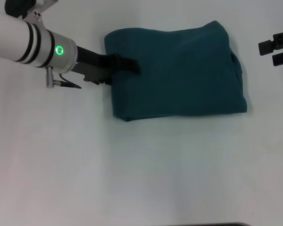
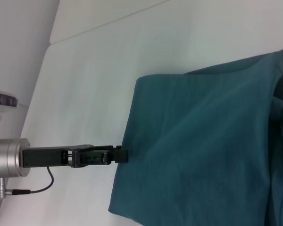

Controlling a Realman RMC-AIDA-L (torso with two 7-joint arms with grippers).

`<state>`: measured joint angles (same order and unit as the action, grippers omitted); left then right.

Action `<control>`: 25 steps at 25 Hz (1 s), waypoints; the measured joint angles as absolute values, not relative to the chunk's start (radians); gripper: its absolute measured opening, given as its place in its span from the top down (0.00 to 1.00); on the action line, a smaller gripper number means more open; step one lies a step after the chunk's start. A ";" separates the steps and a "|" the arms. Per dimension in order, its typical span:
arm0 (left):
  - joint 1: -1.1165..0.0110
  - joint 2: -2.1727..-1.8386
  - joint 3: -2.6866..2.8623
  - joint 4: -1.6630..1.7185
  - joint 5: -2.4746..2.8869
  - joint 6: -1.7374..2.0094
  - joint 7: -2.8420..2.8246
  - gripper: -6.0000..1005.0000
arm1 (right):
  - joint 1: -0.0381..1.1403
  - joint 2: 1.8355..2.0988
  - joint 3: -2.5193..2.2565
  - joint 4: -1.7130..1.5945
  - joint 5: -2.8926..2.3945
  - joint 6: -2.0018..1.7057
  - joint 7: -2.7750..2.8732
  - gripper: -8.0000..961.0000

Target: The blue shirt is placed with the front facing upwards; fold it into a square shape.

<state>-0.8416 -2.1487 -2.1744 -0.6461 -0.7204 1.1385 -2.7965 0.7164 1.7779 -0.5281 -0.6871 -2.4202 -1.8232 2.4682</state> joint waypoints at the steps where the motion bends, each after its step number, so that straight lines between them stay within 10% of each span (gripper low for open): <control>1: -0.847 -2.149 -2.173 -0.639 -0.720 1.136 -2.796 0.07 | 0.716 1.778 -0.527 -0.687 -2.419 -1.823 2.468 0.02; 12: -0.870 -2.154 -2.115 -0.661 -0.714 1.132 -2.814 0.09 | 0.709 1.774 -0.518 -0.687 -2.416 -1.828 2.459 0.02; 25: -0.881 -2.156 -2.109 -0.663 -0.692 1.137 -2.826 0.72 | 0.706 1.771 -0.515 -0.687 -2.416 -1.826 2.457 0.02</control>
<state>-0.8813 -2.1563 -2.1095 -0.6630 -0.6916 1.1373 -2.8256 0.7058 1.7711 -0.5151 -0.6873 -2.4159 -1.8255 2.4574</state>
